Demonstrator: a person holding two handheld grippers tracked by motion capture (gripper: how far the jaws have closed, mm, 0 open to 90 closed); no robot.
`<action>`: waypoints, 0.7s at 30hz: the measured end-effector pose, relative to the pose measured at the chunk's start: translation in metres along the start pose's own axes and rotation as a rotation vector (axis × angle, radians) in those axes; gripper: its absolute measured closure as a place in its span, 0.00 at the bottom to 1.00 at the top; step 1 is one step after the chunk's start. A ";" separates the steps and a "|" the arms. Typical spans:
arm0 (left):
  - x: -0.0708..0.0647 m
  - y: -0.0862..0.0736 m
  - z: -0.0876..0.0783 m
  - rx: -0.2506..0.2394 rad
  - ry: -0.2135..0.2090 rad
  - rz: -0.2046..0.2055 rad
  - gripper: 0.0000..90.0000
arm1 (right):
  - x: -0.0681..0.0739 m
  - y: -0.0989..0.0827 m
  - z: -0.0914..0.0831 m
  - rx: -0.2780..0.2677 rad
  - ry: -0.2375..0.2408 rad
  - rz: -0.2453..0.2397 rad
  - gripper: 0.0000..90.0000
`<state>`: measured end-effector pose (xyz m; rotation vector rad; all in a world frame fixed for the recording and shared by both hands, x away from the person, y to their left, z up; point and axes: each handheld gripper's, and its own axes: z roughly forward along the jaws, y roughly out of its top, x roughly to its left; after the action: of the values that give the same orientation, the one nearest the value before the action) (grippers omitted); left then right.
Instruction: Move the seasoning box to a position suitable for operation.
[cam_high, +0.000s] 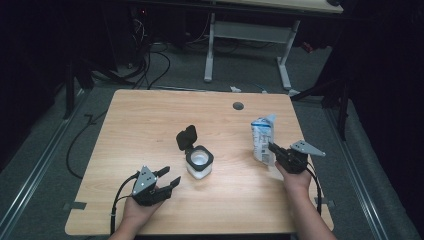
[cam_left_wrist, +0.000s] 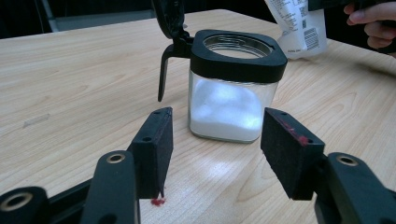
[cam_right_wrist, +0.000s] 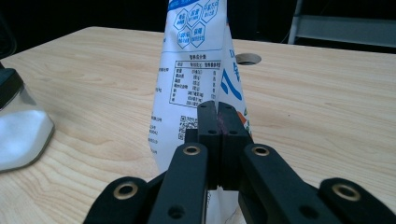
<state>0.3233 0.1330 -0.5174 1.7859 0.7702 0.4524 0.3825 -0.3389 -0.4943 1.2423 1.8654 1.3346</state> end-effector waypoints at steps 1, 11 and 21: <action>0.000 0.000 0.000 0.000 -0.001 0.000 0.49 | 0.000 0.000 -0.001 -0.001 0.002 -0.005 1.00; -0.001 0.000 0.000 0.000 -0.002 0.002 0.49 | 0.007 -0.010 -0.012 0.007 -0.009 -0.029 1.00; -0.001 0.000 0.000 0.001 -0.002 0.003 0.49 | 0.009 -0.019 -0.017 -0.012 -0.020 -0.015 1.00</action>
<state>0.3224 0.1323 -0.5175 1.7884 0.7665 0.4520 0.3573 -0.3398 -0.5042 1.2289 1.8466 1.3186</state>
